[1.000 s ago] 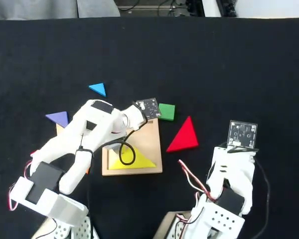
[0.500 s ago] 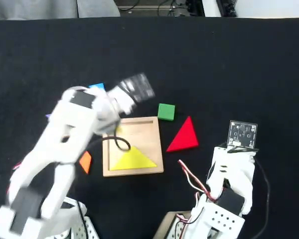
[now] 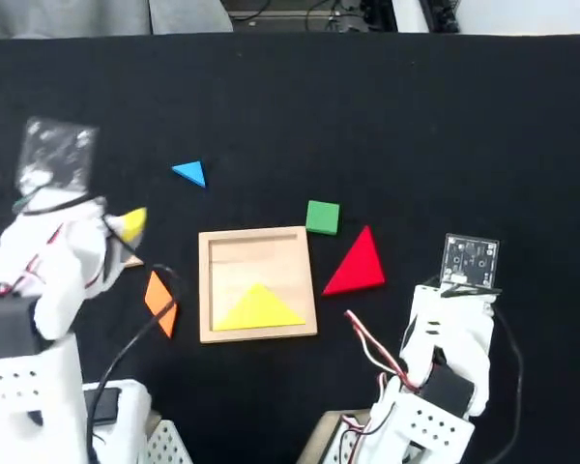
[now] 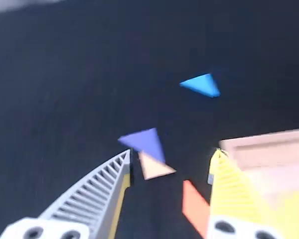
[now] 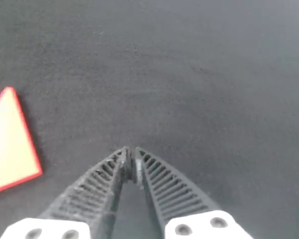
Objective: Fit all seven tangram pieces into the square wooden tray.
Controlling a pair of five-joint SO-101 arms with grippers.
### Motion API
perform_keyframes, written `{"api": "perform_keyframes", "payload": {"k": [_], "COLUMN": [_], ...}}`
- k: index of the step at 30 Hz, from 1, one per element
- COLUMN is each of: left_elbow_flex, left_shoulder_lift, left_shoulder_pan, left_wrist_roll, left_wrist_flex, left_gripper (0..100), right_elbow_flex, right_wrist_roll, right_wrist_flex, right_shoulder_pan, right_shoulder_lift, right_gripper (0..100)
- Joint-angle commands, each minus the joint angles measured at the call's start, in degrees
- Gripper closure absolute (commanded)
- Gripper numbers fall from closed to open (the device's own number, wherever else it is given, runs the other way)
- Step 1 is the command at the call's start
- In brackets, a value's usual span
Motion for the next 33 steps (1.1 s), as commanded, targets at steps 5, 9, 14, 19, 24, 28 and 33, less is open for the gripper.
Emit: {"api": "perform_keyframes", "payload": {"k": [5,9,14,19,24,28,33], "left_elbow_flex": [35.30,40.66,46.20,47.34,47.34,47.34,47.43], "left_shoulder_lift": [-8.26,-8.62,-8.70,-8.70,-8.70,-8.70,-8.62], "left_shoulder_pan": [-11.82,-11.91,-9.54,-8.66,-8.92,-9.01,-9.01], "left_wrist_roll": [3.60,3.60,3.25,3.25,3.25,3.25,3.25], "left_wrist_flex": [-19.16,-20.75,-24.18,-24.97,-24.88,-24.88,-24.88], "left_gripper": [75,75,75,75,75,75,75], "right_elbow_flex": [-1.71,-4.79,-11.38,-14.55,-32.04,-49.71,-61.58], "right_wrist_roll": [2.02,2.02,0.44,-3.52,-3.96,-11.08,-23.38], "right_wrist_flex": [2.02,3.78,8.79,7.30,10.90,21.54,25.85], "right_shoulder_pan": [-8.09,-9.76,-14.24,-16.00,-18.02,-23.91,-28.57], "right_shoulder_lift": [-4.18,-4.09,-3.91,1.89,19.82,41.63,72.04], "right_gripper": [84.4,86.1,86.0,77.7,75.2,75.2,74.8]}}
